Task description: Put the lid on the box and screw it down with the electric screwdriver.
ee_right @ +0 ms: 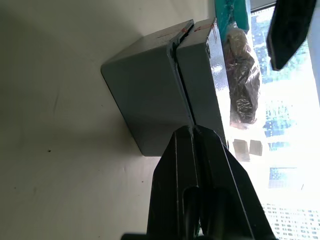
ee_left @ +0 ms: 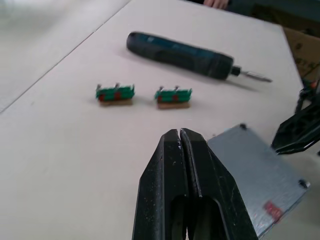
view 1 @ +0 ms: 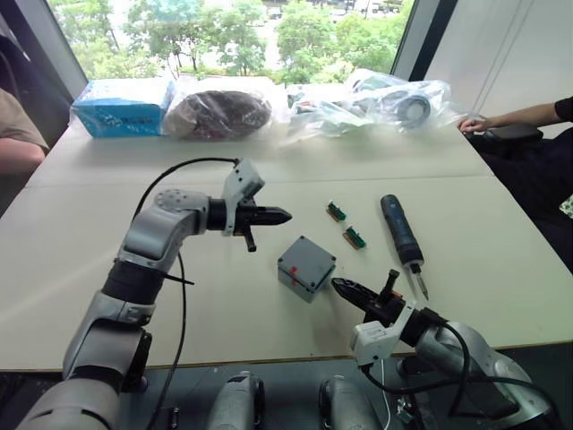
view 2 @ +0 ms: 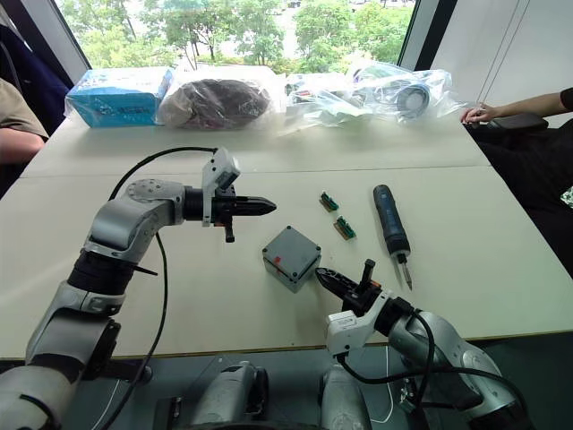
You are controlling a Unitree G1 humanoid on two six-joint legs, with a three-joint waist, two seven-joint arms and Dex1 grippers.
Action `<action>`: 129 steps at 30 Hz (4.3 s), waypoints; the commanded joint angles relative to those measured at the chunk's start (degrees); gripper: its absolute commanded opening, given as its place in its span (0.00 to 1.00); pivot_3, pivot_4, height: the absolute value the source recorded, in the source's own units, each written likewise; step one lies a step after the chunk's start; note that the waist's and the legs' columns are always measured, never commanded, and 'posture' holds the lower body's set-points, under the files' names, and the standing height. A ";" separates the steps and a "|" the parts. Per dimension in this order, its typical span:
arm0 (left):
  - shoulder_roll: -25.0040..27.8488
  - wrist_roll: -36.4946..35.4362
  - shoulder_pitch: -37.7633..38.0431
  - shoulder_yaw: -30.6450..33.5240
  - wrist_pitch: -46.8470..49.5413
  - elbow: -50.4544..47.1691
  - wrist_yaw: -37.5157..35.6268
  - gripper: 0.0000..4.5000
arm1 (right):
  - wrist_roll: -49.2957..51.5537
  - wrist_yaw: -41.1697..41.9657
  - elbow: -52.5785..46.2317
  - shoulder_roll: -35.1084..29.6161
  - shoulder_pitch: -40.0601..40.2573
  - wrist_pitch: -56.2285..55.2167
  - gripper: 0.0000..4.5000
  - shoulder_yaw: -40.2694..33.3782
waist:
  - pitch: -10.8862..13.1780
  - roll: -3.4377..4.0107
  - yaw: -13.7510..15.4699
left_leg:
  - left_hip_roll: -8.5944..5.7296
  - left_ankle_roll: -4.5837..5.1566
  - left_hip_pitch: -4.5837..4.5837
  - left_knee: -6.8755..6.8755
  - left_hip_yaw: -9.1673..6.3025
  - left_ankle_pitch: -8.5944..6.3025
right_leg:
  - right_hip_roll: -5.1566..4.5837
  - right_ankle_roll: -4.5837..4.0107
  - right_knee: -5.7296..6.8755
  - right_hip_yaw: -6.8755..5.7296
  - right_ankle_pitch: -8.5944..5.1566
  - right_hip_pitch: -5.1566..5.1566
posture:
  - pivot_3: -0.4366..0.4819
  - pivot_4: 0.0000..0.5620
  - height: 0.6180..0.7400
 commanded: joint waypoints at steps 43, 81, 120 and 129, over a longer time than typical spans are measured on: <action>-1.50 3.06 3.84 -3.05 -2.95 -3.24 -2.30 0.00 | 2.17 1.84 -2.16 2.44 -2.36 0.75 0.01 0.28 | 0.08 -0.04 0.10 | -0.01 -0.04 -0.27 0.01 0.02 0.04 | 0.02 0.00 0.06 0.01 0.02 -0.27 | 0.48 0.27 1.00; -0.90 3.95 6.17 -5.83 -1.54 -8.71 -3.04 0.00 | 4.21 2.57 -3.87 2.27 -0.82 -0.52 0.01 -0.12 | 0.07 -0.03 0.09 | -0.01 -0.05 -0.27 0.04 0.02 0.06 | 0.05 0.00 0.08 0.03 0.02 -0.26 | 0.48 0.27 1.00; -1.69 8.07 4.09 -3.63 -5.05 -1.49 -0.62 0.00 | 5.63 3.38 -3.34 2.36 2.22 1.79 0.01 -1.40 | 0.07 -0.03 0.09 | -0.01 -0.06 -0.26 0.07 0.02 0.06 | 0.06 0.01 0.13 0.03 0.03 -0.25 | 0.48 0.27 1.00; -1.60 7.99 7.98 -6.06 -3.64 -4.12 -1.25 0.00 | 6.86 6.51 0.19 3.49 -1.78 4.61 0.01 1.12 | 0.07 -0.03 0.07 | -0.01 -0.06 -0.25 0.08 0.01 0.06 | 0.06 0.01 0.17 0.03 0.02 -0.26 | 0.48 0.27 1.00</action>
